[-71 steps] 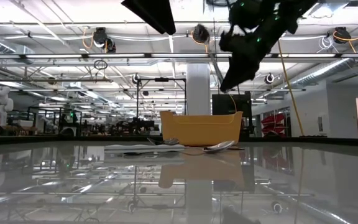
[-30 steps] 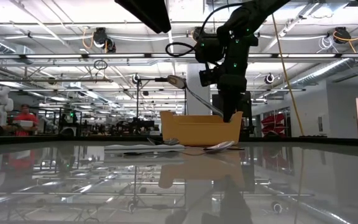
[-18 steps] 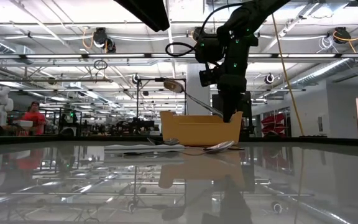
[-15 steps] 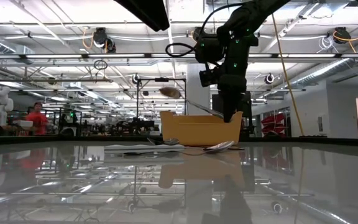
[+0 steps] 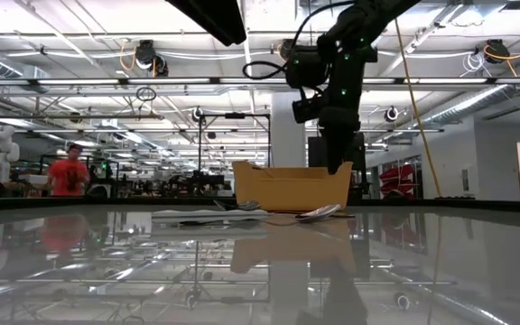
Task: Sort silverware by color (type)
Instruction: Put the white patterned spoon into the yellow bin
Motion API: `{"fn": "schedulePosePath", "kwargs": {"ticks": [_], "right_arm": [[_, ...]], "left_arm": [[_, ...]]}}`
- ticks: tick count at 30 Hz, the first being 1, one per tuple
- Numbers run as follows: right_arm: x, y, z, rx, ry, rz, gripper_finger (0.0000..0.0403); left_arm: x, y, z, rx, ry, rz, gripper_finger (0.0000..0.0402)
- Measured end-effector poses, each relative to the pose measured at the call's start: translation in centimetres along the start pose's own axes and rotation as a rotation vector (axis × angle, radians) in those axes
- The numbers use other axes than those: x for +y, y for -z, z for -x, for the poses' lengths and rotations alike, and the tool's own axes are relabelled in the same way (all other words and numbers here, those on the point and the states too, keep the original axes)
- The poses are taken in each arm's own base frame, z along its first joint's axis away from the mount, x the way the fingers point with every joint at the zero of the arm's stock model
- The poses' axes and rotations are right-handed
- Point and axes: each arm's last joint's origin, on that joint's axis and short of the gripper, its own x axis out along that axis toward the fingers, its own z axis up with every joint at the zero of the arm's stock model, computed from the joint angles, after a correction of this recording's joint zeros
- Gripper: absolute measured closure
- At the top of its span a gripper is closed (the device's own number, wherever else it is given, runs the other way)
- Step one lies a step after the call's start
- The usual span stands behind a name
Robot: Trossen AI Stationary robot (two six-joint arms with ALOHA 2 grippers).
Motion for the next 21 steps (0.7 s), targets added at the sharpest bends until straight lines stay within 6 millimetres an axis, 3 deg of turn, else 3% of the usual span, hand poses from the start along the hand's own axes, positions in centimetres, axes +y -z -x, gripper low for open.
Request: {"fn": "schedulePosePath", "kwargs": {"ticks": [4, 9, 21], "right_arm": [[0.2, 0.2, 1.6, -0.048, 0.006, 0.001, 0.0180], [0.8, -0.4, 2.6, -0.150, -0.015, 0.067, 0.0177], [2.2, -3.7, 0.1, -0.409, -0.013, 0.268, 0.0181]], "left_arm": [[0.0, 0.0, 0.0, 0.002, -0.001, -0.002, 0.0227], [0.0, 0.0, 0.0, 0.002, -0.002, -0.003, 0.0227], [-0.9, 1.1, 1.3, 0.021, 0.020, -0.072, 0.0227]]}}
